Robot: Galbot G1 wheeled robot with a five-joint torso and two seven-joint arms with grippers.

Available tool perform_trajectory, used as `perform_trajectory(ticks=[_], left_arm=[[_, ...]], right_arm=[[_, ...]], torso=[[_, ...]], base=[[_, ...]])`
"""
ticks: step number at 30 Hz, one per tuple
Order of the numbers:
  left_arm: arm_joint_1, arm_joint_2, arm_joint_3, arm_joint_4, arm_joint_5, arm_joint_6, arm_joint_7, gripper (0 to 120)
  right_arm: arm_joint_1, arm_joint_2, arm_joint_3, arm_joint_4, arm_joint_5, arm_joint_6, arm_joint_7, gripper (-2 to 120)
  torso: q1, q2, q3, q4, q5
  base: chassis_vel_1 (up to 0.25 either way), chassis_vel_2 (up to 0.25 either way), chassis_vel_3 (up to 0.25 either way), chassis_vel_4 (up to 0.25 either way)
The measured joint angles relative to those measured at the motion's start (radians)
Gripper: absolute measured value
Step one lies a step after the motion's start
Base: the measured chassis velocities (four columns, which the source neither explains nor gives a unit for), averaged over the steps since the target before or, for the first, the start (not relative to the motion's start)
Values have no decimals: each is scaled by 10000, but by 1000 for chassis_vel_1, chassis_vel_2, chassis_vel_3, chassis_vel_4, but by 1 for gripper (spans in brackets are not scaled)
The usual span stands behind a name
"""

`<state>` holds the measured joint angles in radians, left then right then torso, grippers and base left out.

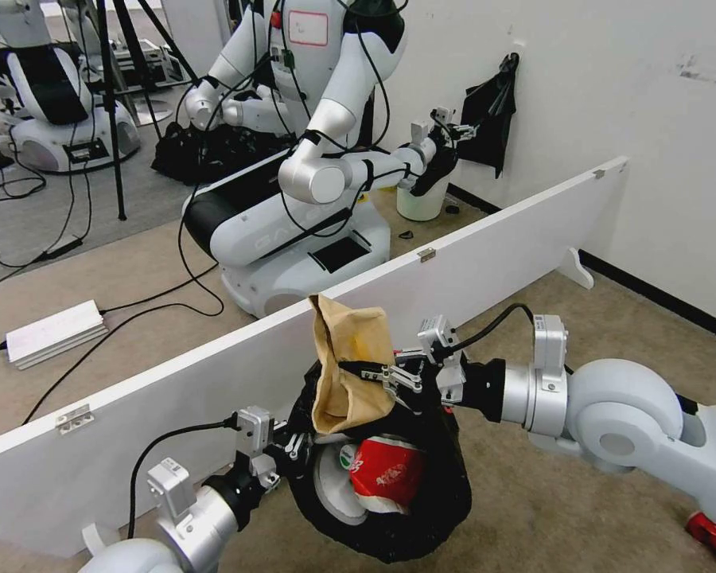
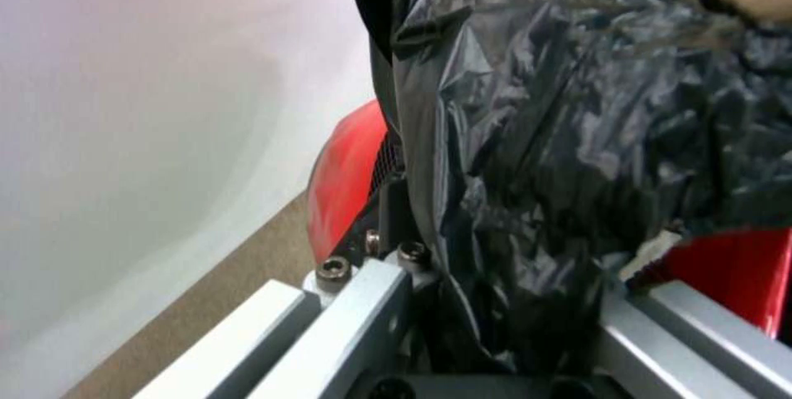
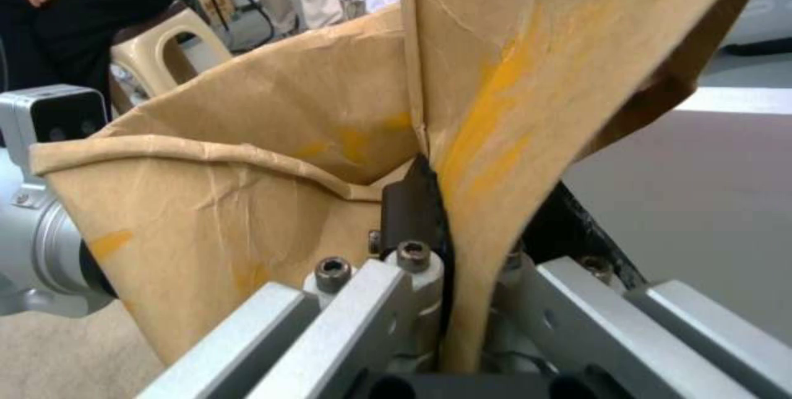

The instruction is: Pick up the trash bin, then pick up the garbage from the floor and place it into the trash bin.

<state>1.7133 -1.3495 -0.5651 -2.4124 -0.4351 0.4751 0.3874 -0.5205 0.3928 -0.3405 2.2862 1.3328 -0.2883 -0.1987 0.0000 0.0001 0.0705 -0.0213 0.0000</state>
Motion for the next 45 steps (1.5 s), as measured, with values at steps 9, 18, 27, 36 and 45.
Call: perform_trajectory(ticks=[9, 18, 27, 36, 45], left_arm=[[-10, -3, 24, -18, -58, 29, -64, 0], [45, -93, -1, -122, -78, 74, -120, 0], [72, -266, 42, -128, -23, 60, -132, 0], [83, -301, 129, 78, 256, -7, -67, 0], [111, -291, 193, 360, 631, -119, 59, 0]], right_arm=[[-39, -169, -34, 87, -183, 0, -62, 0], [-55, -271, -97, 101, -374, -32, -122, 0], [116, -440, 374, 237, -267, 56, -198, 0], [204, -596, 1053, 379, 16, 341, -219, 0], [257, -537, 1255, 475, 122, 671, -337, 0]], torso=[[0, 0, 0, 0, 0], [0, 0, 0, 1, 1], [0, 0, 0, 2, 0], [0, -2, 0, 1, 0], [0, -2, 0, 1, 0]], base=[[0, 0, 0, 0], [0, 0, 0, 0], [0, 0, 0, 0], [0, 0, 0, 0], [0, 0, 0, 0]])
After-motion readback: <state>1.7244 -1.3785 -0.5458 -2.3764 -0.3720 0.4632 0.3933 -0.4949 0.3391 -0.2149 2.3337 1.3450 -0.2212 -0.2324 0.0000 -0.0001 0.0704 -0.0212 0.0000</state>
